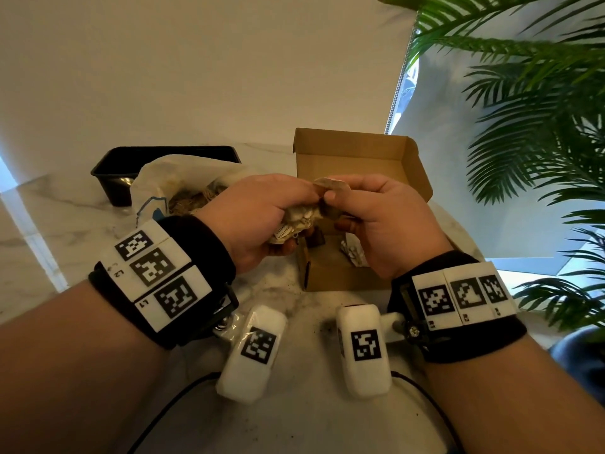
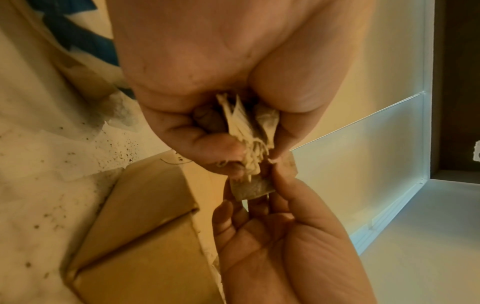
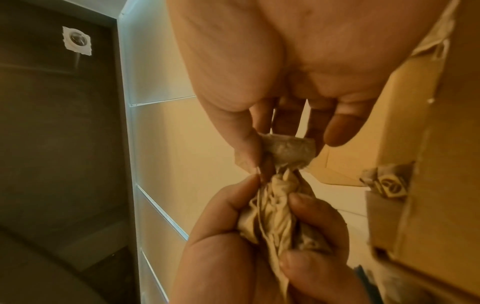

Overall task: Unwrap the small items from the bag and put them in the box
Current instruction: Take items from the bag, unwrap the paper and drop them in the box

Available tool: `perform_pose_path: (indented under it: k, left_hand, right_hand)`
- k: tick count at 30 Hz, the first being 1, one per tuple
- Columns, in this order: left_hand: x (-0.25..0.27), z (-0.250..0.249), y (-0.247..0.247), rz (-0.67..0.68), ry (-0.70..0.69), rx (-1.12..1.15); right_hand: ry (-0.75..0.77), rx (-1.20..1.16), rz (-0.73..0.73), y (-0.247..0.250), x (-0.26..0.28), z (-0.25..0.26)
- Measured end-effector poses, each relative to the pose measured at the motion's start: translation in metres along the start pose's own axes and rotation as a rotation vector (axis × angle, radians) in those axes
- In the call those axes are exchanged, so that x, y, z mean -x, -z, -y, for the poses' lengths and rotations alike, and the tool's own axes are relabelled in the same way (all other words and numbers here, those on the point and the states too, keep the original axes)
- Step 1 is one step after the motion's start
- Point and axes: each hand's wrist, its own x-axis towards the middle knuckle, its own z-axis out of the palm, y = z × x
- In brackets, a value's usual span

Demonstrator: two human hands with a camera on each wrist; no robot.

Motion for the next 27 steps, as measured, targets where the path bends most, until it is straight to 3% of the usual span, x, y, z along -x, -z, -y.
perform_pose_path:
  k: [5, 11, 13, 17, 21, 24, 27]
  left_hand:
    - [-0.001, 0.0, 0.002, -0.012, 0.017, -0.066]
    - [-0.006, 0.006, 0.008, -0.026, 0.153, -0.047]
    - [-0.008, 0.008, 0.01, -0.01, 0.185, -0.065]
    - [-0.009, 0.007, 0.011, -0.012, 0.199, -0.089]
    - [-0.008, 0.004, 0.012, 0.01, 0.217, -0.138]
    - [-0.007, 0.003, 0.011, 0.009, 0.217, -0.146]
    - [-0.008, 0.005, 0.011, -0.004, 0.218, -0.144]
  right_hand:
    - [0.001, 0.004, -0.112, 0.001, -0.002, -0.001]
    - [-0.061, 0.013, -0.254, 0.02, -0.013, 0.018]
    - [-0.136, 0.2, -0.217, 0.03, -0.019, 0.025]
    - [-0.296, 0.824, 0.004, 0.035, -0.028, 0.032]
    - [-0.369, 1.135, 0.116, 0.026, -0.03, 0.041]
    - [-0.361, 1.263, 0.125, 0.022, -0.029, 0.044]
    - [-0.224, 1.375, 0.101, 0.022, -0.029, 0.048]
